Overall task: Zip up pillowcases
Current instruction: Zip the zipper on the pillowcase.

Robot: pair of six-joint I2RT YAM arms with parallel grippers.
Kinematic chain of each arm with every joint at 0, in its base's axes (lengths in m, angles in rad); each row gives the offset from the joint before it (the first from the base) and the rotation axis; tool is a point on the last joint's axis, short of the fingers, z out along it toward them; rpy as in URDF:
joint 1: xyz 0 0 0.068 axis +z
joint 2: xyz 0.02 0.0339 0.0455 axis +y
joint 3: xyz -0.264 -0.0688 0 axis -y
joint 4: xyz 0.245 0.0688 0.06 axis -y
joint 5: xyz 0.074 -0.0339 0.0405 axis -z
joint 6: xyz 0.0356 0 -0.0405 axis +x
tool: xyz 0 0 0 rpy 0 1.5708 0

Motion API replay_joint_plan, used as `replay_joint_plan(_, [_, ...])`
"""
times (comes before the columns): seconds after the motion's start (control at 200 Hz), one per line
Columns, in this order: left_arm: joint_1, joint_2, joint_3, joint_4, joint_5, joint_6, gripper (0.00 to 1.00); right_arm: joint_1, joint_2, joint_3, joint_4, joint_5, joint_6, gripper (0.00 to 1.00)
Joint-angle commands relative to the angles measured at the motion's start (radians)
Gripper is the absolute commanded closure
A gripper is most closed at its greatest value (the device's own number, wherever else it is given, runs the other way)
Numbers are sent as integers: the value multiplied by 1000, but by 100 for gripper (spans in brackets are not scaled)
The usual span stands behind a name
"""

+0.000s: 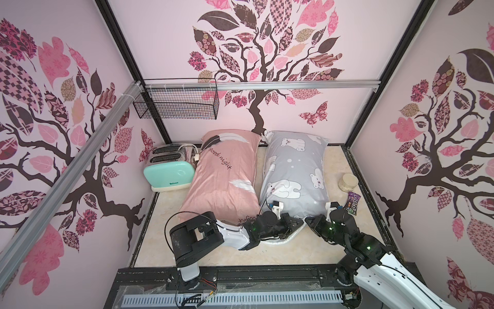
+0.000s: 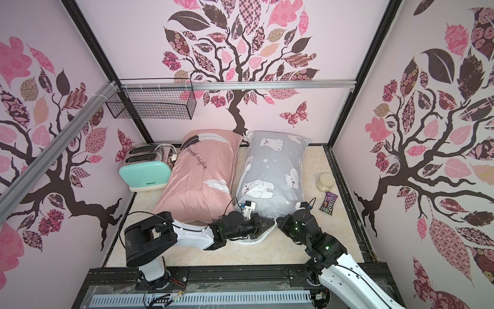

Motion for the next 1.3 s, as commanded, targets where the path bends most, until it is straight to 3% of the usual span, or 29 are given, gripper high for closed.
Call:
replay_joint_plan(0.0, [-4, 25, -14, 17, -8, 26, 100, -23, 2, 44, -59, 39, -55, 100])
replay_joint_plan(0.34, [-13, 55, -93, -34, -27, 91, 100, -60, 2, 185, -228, 113, -182, 100])
replay_joint_plan(0.6, [-13, -87, -222, -232, -69, 157, 100, -79, 81, 256, -224, 132, -271, 100])
replay_joint_plan(0.83, [-10, -165, -341, -301, -104, 155, 100, -94, 140, 307, -213, 148, -330, 100])
replay_joint_plan(1.296, [6, -594, -438, -853, -234, 254, 100, -177, 160, 296, -235, 142, -409, 100])
